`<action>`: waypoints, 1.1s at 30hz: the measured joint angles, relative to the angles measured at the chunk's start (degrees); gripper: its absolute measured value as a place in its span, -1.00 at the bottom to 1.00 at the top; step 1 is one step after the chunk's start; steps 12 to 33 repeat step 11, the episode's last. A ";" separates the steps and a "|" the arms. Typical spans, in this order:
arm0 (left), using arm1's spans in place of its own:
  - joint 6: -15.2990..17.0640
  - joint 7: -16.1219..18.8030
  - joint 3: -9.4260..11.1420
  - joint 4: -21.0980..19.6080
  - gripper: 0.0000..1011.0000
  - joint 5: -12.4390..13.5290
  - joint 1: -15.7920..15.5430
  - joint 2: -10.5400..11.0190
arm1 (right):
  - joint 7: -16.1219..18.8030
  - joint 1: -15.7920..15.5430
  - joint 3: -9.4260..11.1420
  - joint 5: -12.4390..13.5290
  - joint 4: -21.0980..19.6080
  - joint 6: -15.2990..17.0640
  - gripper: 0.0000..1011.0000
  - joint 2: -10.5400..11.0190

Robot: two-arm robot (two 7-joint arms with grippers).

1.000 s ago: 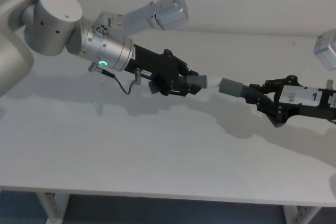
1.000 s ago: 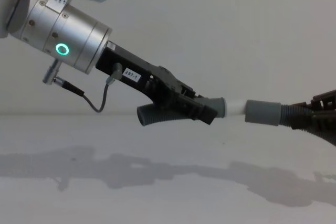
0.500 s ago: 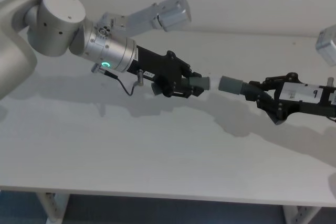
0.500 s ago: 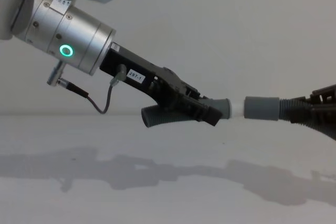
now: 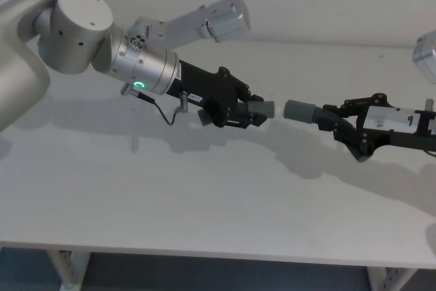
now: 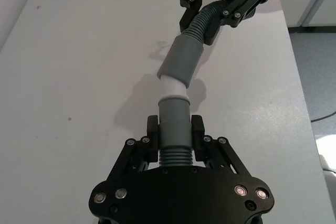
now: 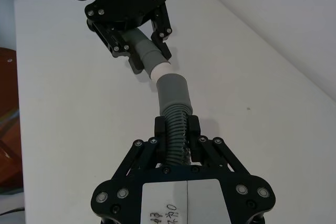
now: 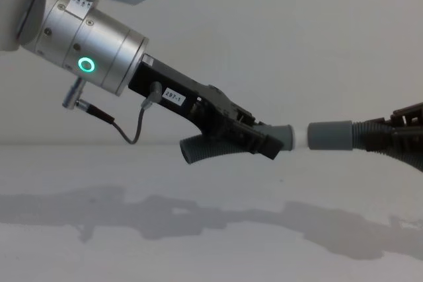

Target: Use both hands to pick up one end of the pipe from the table, align the ends, and insert them.

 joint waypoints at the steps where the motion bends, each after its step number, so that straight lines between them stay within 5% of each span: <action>1: -0.02 -0.01 0.00 0.00 -0.31 0.00 0.00 -0.02 | 0.10 0.03 -0.04 0.04 -0.01 -0.06 -0.53 0.05; 33: -0.24 -0.18 0.06 0.06 -0.31 -0.01 0.01 -0.12 | 0.54 0.17 -0.24 0.35 -0.07 -0.29 -0.53 0.23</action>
